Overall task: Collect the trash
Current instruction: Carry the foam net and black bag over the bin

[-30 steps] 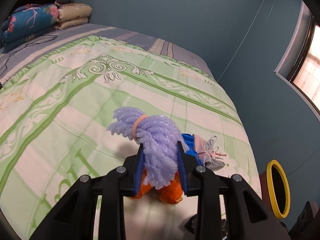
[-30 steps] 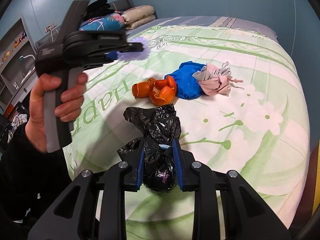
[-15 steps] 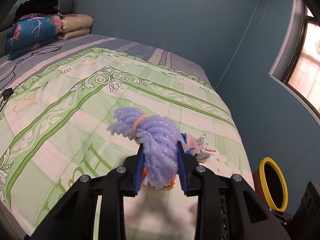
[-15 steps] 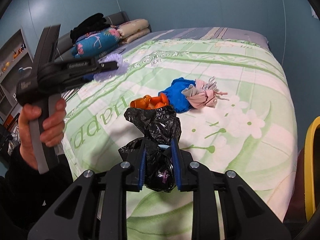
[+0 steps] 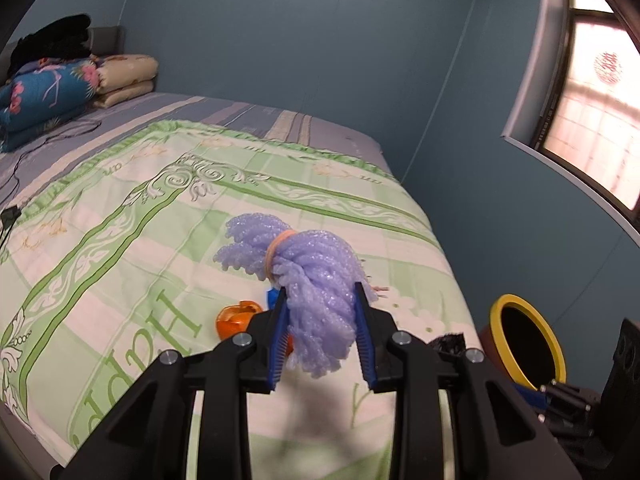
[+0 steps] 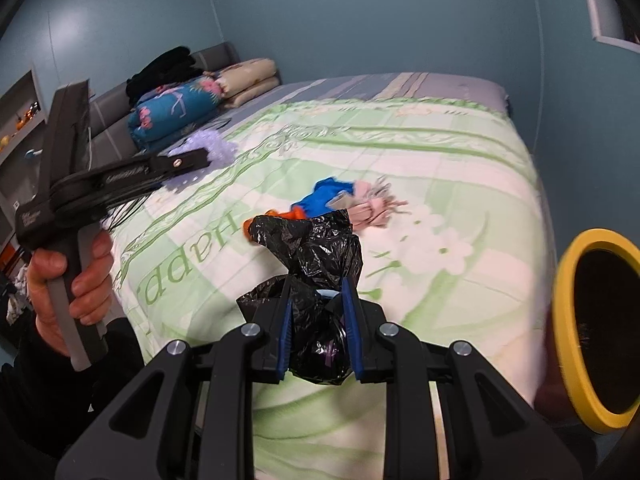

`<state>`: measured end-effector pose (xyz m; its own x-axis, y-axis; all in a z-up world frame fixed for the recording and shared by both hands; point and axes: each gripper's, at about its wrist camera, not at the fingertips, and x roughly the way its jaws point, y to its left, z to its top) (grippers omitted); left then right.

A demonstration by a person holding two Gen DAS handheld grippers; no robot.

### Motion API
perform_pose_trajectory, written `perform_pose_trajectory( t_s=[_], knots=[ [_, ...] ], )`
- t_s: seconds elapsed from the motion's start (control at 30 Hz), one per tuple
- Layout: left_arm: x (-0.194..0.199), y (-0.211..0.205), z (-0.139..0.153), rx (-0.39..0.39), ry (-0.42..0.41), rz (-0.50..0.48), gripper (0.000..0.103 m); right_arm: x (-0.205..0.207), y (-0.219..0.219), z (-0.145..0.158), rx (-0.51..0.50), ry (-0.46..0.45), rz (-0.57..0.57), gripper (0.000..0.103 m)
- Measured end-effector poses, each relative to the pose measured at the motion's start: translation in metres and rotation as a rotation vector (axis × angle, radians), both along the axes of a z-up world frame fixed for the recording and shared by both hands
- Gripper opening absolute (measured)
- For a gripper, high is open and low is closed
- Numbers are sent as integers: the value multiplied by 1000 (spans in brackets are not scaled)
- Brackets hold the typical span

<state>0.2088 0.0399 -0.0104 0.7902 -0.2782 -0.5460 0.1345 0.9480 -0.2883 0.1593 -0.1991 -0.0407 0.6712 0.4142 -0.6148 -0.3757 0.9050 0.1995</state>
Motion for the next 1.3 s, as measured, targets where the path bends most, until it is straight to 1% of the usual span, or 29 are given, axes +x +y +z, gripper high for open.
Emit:
perform_pose_trajectory(
  t_s=[0.27,0.4,0.57,0.93,1.07,1.3],
  knots=[
    [-23,-30,27,7,-67,-73,28,-13,-43,28,22,-79,-102,22],
    [-33,-45,41,20,-107,-109,28,-17,-63,38,27,-112,-147,22],
    [-41,-68,50,37,-136,-164,28,-20,-86,47,37,-143,-201,22],
    [-40,-121,58,77,-166,-283,28,-25,-134,53,68,-181,-316,22],
    [-34,-145,60,111,-176,-329,28,-26,-153,52,72,-190,-363,22],
    [-23,-190,60,124,-178,-419,28,-25,-186,46,64,-192,-451,22]
  ],
)
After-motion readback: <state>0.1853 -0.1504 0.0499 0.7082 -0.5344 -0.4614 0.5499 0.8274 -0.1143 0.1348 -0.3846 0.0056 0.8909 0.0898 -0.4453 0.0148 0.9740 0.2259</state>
